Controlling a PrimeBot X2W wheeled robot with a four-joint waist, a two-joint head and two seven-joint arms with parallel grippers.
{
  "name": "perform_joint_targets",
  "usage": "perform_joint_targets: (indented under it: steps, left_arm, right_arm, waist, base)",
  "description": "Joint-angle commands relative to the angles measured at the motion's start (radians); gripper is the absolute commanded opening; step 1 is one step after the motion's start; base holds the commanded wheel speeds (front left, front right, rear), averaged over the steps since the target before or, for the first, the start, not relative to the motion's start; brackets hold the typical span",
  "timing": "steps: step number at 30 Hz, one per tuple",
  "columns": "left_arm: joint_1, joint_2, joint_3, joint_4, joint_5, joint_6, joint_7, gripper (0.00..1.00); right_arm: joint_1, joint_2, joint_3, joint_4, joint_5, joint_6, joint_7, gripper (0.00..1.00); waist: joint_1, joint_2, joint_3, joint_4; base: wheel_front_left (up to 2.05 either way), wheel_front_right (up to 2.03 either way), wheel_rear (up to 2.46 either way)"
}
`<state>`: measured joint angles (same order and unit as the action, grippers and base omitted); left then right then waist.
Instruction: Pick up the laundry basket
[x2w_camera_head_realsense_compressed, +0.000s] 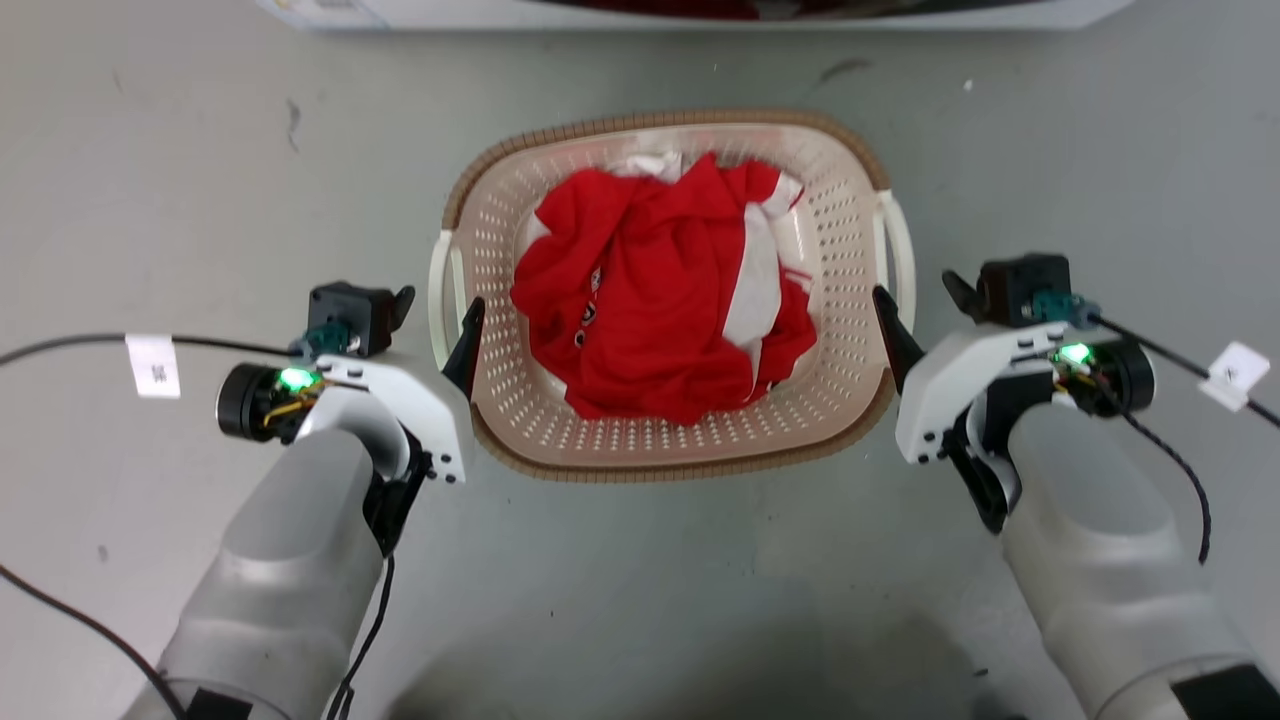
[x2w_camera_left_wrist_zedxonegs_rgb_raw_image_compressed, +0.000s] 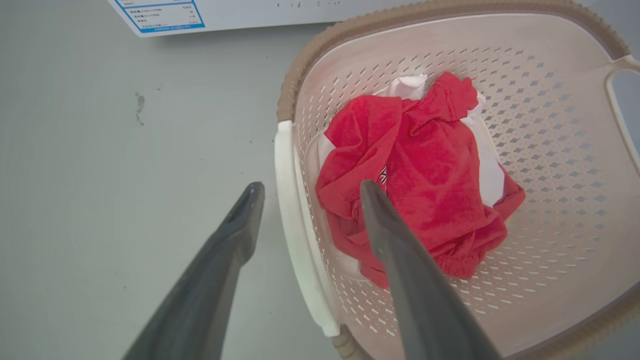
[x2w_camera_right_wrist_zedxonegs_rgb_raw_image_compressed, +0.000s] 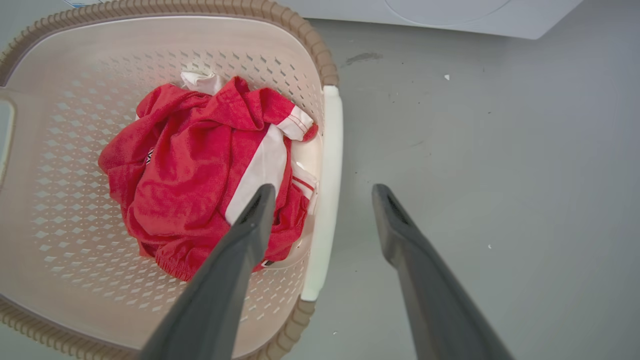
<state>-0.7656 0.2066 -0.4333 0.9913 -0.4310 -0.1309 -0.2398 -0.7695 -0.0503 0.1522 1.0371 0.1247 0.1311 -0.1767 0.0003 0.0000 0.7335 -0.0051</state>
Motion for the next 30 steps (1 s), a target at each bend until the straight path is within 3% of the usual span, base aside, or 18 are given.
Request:
perform_joint_targets:
  steps: [1, 17, 18, 19, 20, 26, 30]
  left_arm:
    - [-0.04, 0.013, -0.041, 0.015, -0.042, 0.001, 0.012, 1.0]
    - [-0.183, 0.063, -0.294, 0.049, -0.307, 0.001, 0.114, 1.0]
    - [-0.189, 0.064, -0.306, 0.049, -0.323, 0.001, 0.122, 0.49]
    - [-0.195, 0.065, -0.319, 0.047, -0.335, 0.001, 0.126, 0.23]
    - [-0.199, 0.064, -0.334, 0.045, -0.35, 0.001, 0.132, 0.0]
    - [-0.213, 0.059, -0.411, 0.041, -0.417, -0.003, 0.12, 0.0]
    - [-0.191, 0.052, -0.475, 0.053, -0.486, -0.005, 0.128, 0.0]
  right_arm:
    - [-0.054, 0.0, 0.025, 0.033, 0.011, 0.0, 0.0, 1.0]
    - [-0.221, 0.001, 0.193, 0.157, 0.122, 0.0, 0.066, 1.0]
    - [-0.224, 0.001, 0.2, 0.162, 0.131, 0.0, 0.074, 0.55]
    - [-0.229, 0.001, 0.207, 0.166, 0.136, 0.0, 0.078, 0.24]
    - [-0.234, 0.001, 0.216, 0.167, 0.142, 0.0, 0.081, 0.0]
    - [-0.231, 0.007, 0.264, 0.17, 0.179, 0.006, 0.083, 0.0]
    - [-0.181, 0.011, 0.324, 0.171, 0.233, 0.006, 0.12, 0.0]
  waist:
    - [-0.0003, 0.0, 0.059, 0.008]
    - [-0.0003, 0.0, 0.148, 0.018]
    - [-0.0003, 0.0, 0.15, 0.019]
    - [-0.0003, 0.0, 0.151, 0.019]
    - [-0.0003, 0.0, 0.151, 0.019]
    - [-0.0003, 0.0, 0.134, 0.019]
    - [-0.0003, 0.0, 0.056, 0.019]
  base:
    - [0.0, 0.0, 0.0]
    - [0.0, 0.0, 0.0]
    - [0.0, 0.0, 0.0]
    - [0.0, 0.0, 0.0]
    - [0.0, 0.0, 0.0]
    - [0.0, 0.0, 0.0]
    - [0.0, 0.0, 0.0]
